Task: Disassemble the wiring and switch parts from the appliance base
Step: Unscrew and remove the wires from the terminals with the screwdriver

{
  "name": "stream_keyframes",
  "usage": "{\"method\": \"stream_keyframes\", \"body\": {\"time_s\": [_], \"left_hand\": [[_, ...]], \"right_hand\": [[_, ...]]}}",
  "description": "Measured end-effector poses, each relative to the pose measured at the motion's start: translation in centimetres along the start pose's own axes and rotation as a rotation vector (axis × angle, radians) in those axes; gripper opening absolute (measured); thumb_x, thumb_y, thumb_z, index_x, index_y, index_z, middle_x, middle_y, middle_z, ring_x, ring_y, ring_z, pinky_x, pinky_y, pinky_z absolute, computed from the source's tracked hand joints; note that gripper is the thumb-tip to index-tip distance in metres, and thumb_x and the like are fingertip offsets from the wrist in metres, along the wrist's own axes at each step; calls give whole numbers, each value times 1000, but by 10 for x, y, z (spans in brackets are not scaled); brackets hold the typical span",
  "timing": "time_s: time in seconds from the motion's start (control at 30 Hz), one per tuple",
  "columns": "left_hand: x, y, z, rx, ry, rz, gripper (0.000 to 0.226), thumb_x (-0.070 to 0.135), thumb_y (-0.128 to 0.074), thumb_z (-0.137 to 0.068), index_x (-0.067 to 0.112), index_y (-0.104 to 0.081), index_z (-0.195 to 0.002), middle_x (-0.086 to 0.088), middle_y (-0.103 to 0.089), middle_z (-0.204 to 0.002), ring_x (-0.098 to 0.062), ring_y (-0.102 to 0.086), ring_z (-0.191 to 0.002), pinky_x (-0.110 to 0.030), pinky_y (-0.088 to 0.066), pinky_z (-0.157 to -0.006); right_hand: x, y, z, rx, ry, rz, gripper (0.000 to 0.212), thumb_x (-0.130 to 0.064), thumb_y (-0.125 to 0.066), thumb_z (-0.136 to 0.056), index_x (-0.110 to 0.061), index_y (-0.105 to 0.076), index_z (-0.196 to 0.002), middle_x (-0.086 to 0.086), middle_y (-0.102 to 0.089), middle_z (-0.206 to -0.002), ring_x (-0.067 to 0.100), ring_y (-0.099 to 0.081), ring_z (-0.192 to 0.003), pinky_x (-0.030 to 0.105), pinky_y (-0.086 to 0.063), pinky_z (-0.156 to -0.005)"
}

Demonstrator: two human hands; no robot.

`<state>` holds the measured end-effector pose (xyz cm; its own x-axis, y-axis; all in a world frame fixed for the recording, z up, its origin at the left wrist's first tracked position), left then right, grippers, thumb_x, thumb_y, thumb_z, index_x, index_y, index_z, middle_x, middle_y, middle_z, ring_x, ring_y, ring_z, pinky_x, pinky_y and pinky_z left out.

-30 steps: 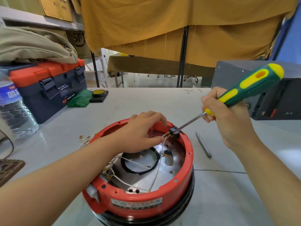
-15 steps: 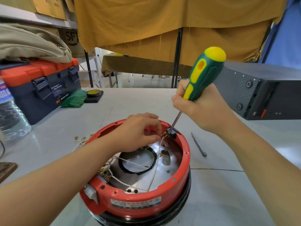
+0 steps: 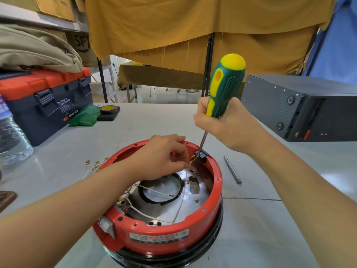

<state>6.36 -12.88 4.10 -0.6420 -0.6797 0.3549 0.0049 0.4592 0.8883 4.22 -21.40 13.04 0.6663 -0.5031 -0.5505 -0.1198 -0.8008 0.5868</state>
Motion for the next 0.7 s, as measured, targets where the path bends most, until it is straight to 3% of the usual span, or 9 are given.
{"method": "stream_keyframes", "body": {"time_s": [0.17,0.27,0.47,0.63,0.7], "left_hand": [[-1,-1,1,-14,22,-4,7,27,-67,-83,21,-71,-80,-5,-63,-119,1,-35,-121,-28,-30,-94],[-1,-2,2,-32,32,-7,7,26,-67,-83,22,-68,-78,-2,-62,-123,-2,-33,-134,-37,-29,-105],[-4,-6,2,-66,58,-28,8,25,-67,-82,19,-68,-76,-1,-49,-140,-6,-26,-141,-50,-27,-109],[-3,-7,3,-80,63,-32,10,27,-67,-82,26,-65,-72,-1,-44,-145,-7,-23,-142,-51,-24,-111],[-2,-8,3,-101,68,-53,15,31,-66,-83,33,-60,-69,-1,-36,-151,-8,-18,-143,-52,-18,-113]], "right_hand": [[20,5,1,35,-96,-170,28,-14,-54,-79,-12,-40,-55,-8,-33,-48,6,-33,-42,13,-28,-44],[35,11,6,84,-178,-291,28,-18,-53,-76,-21,-41,-51,-4,-38,-50,5,-32,-39,16,-29,-40],[56,18,16,165,-253,-470,23,-13,-51,-75,-13,-38,-56,-3,-37,-49,11,-24,-39,20,-21,-43],[49,18,17,148,-204,-419,25,-17,-53,-75,-14,-40,-54,-1,-37,-50,11,-29,-40,19,-25,-43],[36,16,15,109,-129,-330,26,-19,-53,-78,-14,-42,-55,-8,-38,-48,6,-33,-41,16,-30,-44]]}}
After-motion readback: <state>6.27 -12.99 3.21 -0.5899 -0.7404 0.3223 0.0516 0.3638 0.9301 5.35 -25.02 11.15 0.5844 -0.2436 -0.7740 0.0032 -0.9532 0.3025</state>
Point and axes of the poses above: each hand's wrist, its own z-axis away from the middle knuckle, its own y-axis out of the back of the hand, x = y × z, the point moved 10 cm from there along -z, towards the middle knuckle
